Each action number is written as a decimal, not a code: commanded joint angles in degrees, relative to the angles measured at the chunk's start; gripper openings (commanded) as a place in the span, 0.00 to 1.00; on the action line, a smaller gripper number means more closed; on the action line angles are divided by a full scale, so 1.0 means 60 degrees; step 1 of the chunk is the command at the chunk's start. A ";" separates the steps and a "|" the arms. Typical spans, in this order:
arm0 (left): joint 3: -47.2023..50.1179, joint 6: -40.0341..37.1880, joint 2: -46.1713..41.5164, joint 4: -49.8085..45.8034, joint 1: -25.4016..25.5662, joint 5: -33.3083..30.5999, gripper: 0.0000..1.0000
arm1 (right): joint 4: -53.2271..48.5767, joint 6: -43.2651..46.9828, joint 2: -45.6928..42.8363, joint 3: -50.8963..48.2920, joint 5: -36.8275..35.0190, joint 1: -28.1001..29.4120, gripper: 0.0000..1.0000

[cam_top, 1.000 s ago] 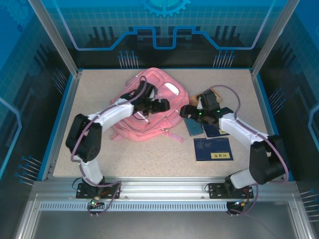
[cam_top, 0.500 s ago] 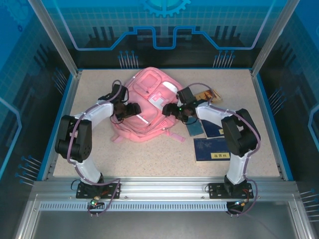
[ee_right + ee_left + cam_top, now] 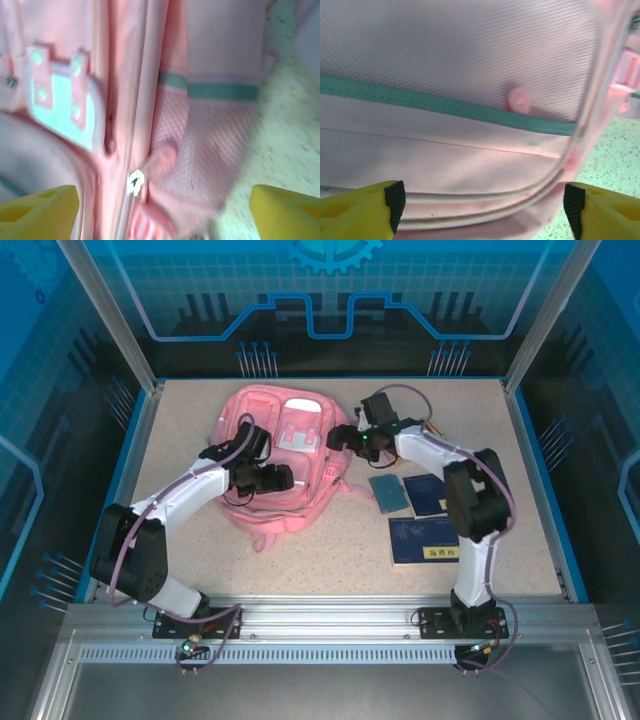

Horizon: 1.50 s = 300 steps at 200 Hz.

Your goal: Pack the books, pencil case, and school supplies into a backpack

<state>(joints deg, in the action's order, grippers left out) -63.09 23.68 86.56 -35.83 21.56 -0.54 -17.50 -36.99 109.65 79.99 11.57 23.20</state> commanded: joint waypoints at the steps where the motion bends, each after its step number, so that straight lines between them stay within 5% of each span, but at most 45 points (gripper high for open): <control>1: -0.0918 -0.0888 -0.0053 -0.1406 0.0776 -0.1313 0.86 | -0.0320 0.0452 -0.1682 -0.1200 -0.0594 -0.0324 0.97; 53: -0.3223 -0.0626 0.2578 -0.2134 0.2008 -0.2979 0.79 | 0.0230 0.0117 -0.3441 -0.3656 -0.1176 -0.0952 1.00; 113: -0.6106 -0.0605 0.5387 -0.3092 0.2047 -0.3797 0.65 | 0.1057 0.0538 -0.3661 -0.4403 -0.0436 -0.0877 1.00; 165: -0.6901 -0.0460 0.6522 -0.3739 0.2067 -0.4129 0.49 | 0.1798 0.0610 -0.3308 -0.4600 0.0279 -0.0669 0.92; 230: -0.6844 -0.0912 0.5423 -0.3676 0.2053 -0.4008 0.06 | 0.2020 0.1295 -0.3183 -0.4572 0.0390 -0.0320 0.77; 300: -0.5762 -0.1603 0.2466 -0.3080 0.1657 -0.3269 0.00 | 0.2070 0.4224 -0.3329 -0.4310 0.1900 0.0084 0.62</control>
<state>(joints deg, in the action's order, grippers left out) -98.61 16.19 107.44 -55.94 32.62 -22.44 -5.80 -20.56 89.86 52.49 17.37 23.24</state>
